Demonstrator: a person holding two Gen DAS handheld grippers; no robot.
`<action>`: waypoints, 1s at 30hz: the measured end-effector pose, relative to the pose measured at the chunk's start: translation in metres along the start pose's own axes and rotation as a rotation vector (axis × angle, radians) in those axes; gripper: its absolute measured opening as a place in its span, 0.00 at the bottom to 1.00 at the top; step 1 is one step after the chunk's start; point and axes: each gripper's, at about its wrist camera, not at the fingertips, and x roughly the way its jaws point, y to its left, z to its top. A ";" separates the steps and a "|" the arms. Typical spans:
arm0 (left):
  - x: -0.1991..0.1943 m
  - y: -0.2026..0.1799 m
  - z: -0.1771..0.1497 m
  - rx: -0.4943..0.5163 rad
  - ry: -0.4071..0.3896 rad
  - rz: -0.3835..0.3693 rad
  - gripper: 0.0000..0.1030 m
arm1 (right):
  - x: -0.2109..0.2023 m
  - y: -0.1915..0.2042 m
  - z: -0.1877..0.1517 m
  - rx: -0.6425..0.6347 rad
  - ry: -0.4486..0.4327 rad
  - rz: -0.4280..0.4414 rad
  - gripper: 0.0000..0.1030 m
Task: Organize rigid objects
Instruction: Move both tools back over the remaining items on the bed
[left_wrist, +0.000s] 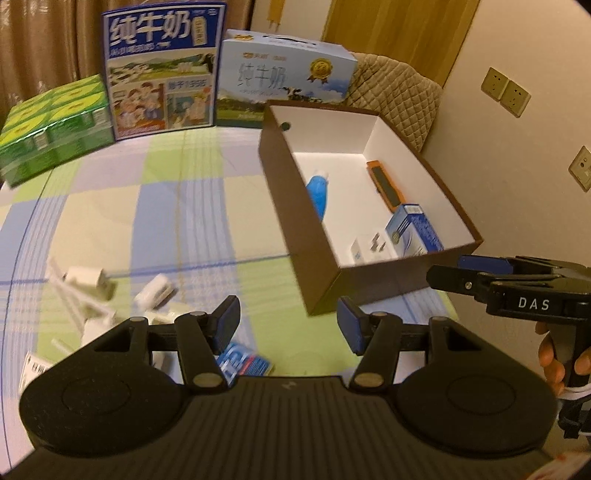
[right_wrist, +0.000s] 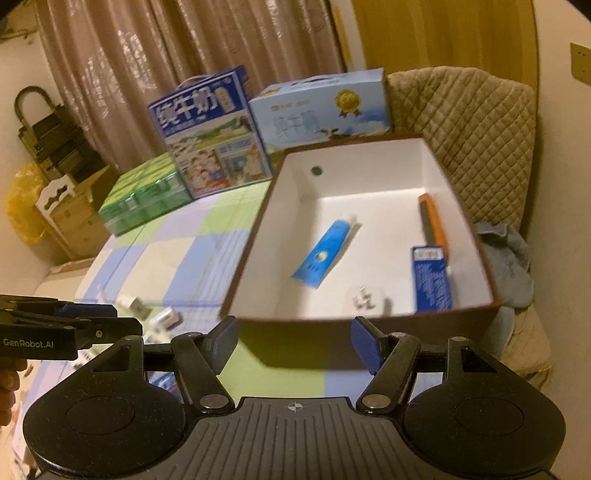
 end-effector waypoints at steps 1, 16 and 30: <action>-0.004 0.003 -0.004 -0.006 0.000 0.002 0.52 | 0.000 0.005 -0.002 -0.005 0.007 0.006 0.63; -0.047 0.081 -0.067 -0.144 0.032 0.155 0.52 | 0.040 0.089 -0.037 -0.114 0.143 0.150 0.63; -0.042 0.134 -0.103 -0.165 0.063 0.280 0.56 | 0.082 0.133 -0.051 -0.148 0.214 0.160 0.63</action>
